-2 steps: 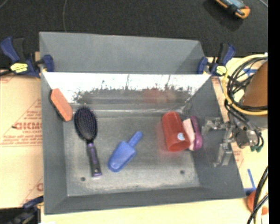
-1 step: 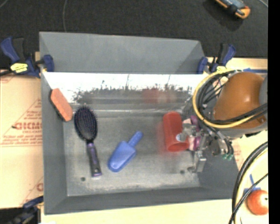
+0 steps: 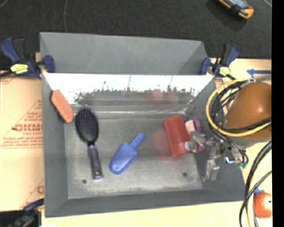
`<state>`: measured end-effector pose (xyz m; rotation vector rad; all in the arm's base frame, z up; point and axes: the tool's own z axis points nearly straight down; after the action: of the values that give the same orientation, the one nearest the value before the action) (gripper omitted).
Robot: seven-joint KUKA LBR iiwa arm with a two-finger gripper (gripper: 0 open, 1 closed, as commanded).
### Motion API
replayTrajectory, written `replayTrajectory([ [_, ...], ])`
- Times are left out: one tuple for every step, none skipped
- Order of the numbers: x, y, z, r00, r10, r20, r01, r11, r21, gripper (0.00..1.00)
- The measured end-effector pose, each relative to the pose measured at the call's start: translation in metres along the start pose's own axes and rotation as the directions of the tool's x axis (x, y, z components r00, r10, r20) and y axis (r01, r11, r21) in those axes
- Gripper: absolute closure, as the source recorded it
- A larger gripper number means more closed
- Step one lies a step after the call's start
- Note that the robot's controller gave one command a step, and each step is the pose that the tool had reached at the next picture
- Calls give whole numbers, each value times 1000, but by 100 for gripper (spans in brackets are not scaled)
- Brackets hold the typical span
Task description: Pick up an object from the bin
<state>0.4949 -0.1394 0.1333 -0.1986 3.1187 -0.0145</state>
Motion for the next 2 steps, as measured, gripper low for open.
replayTrajectory([
  [-48,63,38,996,82,23,-82,997,-12,0],
  [-3,11,53,985,-174,4,174,985,4,0],
])
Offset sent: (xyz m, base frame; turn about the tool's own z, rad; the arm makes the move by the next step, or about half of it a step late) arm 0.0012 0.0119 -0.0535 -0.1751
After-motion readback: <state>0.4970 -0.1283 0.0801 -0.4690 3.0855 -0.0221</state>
